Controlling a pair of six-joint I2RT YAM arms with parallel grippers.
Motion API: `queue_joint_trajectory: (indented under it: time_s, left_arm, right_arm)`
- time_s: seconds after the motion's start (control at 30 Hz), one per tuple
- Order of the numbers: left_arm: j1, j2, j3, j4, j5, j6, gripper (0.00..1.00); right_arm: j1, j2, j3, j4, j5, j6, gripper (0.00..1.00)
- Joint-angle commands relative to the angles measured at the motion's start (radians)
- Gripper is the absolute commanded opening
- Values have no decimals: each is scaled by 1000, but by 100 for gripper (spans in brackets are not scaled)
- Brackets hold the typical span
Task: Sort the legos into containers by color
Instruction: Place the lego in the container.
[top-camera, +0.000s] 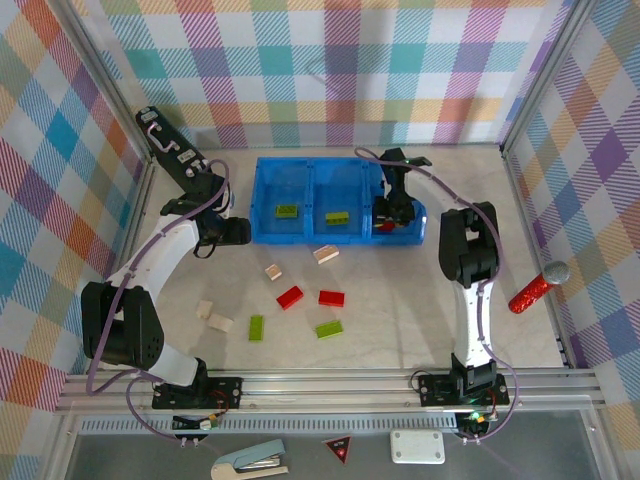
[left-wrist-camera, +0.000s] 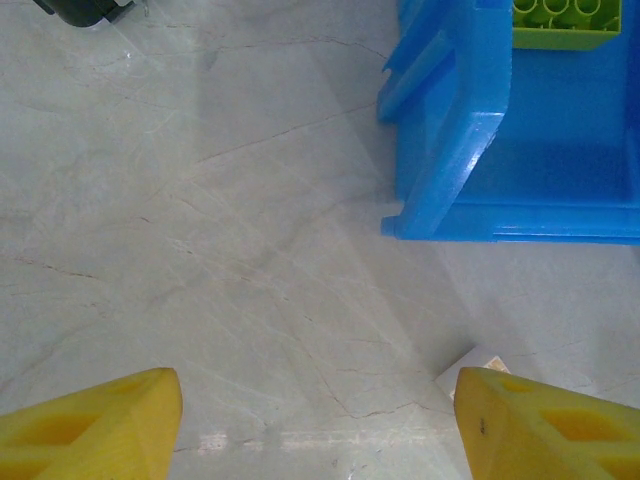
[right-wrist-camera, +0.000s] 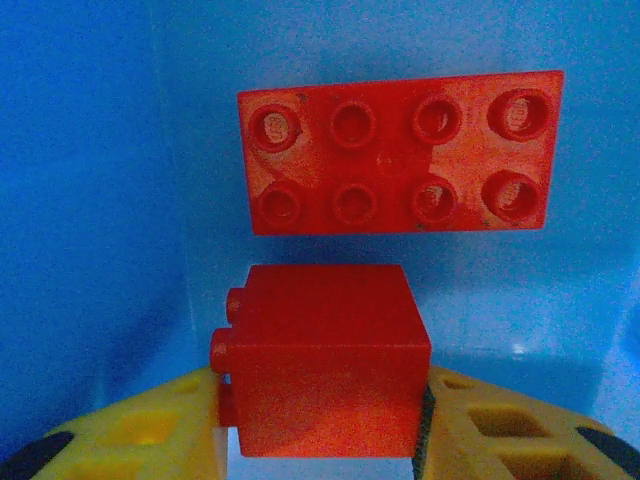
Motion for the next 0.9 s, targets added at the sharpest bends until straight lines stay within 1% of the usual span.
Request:
queue_joint_trajectory:
  time_s: [0.0,0.2,0.37,0.7,0.87]
  left_arm:
    - [9,-14,-8,7,-8,19,72]
    - [9,-12,-8,9,-11,18,72]
    - [9,-13,-9,8,-9,17,72]
    - [10,-18,-11,8,-7,16,72]
    - [9,-21,-14,12,11,9,72]
  right_arm:
    - [-6,18,32,20,6,1,45]
    - [-9,46,51,24,-4,0,49]
    - [-9,36,54,18,-18,5,52]
    - [-9,-40,46,-10,-28,11,53]
    - [-8,-101,6,-14,-27,22,54]
